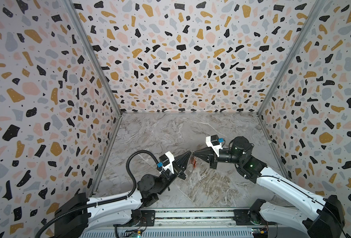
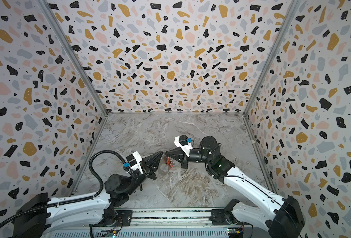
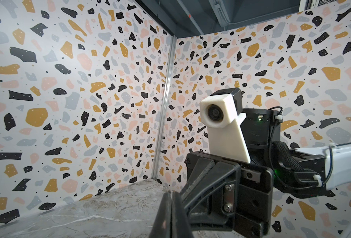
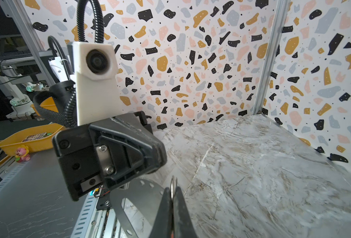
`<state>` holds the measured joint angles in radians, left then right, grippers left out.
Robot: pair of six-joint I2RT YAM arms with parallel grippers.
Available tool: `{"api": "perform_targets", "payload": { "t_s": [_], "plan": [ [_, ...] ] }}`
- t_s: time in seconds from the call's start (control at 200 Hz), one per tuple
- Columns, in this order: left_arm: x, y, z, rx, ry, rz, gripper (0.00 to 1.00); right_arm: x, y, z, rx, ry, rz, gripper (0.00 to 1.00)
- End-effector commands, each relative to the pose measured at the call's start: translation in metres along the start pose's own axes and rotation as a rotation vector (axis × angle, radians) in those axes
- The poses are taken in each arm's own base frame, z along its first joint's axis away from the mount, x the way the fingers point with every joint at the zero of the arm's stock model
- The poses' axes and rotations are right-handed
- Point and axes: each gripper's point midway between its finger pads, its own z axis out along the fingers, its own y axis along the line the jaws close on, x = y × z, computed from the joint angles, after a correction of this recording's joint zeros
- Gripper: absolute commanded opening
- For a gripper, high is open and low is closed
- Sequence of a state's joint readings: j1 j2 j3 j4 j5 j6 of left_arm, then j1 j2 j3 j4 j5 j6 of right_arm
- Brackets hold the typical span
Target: Put the keys on the keyring
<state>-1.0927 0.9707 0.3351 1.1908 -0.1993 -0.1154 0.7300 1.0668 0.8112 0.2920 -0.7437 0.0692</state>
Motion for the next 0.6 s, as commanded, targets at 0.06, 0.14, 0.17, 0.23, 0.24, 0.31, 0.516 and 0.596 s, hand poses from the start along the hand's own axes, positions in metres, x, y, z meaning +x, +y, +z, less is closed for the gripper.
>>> {"api": "perform_targets", "payload": {
  "t_s": [0.06,0.14,0.17,0.23,0.24,0.31,0.516,0.596],
  "plan": [
    [-0.015,0.008,0.005,-0.056,-0.005,0.055,0.00,-0.028,-0.007,-0.005,0.061,0.007,-0.066,0.00],
    [-0.013,0.018,0.008,-0.119,0.076,0.136,0.05,-0.024,-0.010,-0.004,0.065,0.088,-0.084,0.00],
    [-0.012,0.022,0.008,-0.141,0.106,0.164,0.08,-0.021,-0.010,-0.003,0.057,0.124,-0.088,0.00],
    [-0.014,0.031,0.006,-0.187,0.153,0.209,0.14,-0.016,-0.011,0.000,0.033,0.208,-0.085,0.00],
    [-0.015,0.033,0.006,-0.198,0.159,0.214,0.14,-0.015,-0.011,0.000,0.029,0.223,-0.083,0.00],
    [-0.016,0.046,0.006,-0.268,0.222,0.246,0.17,-0.011,-0.015,0.002,0.014,0.314,-0.082,0.00],
    [-0.008,0.065,0.009,-0.276,0.352,0.285,0.17,-0.007,-0.030,0.001,0.031,0.536,-0.067,0.00],
    [-0.007,0.068,0.010,-0.211,0.356,0.259,0.17,-0.004,-0.037,-0.003,0.056,0.608,-0.064,0.00]
  ]
}}
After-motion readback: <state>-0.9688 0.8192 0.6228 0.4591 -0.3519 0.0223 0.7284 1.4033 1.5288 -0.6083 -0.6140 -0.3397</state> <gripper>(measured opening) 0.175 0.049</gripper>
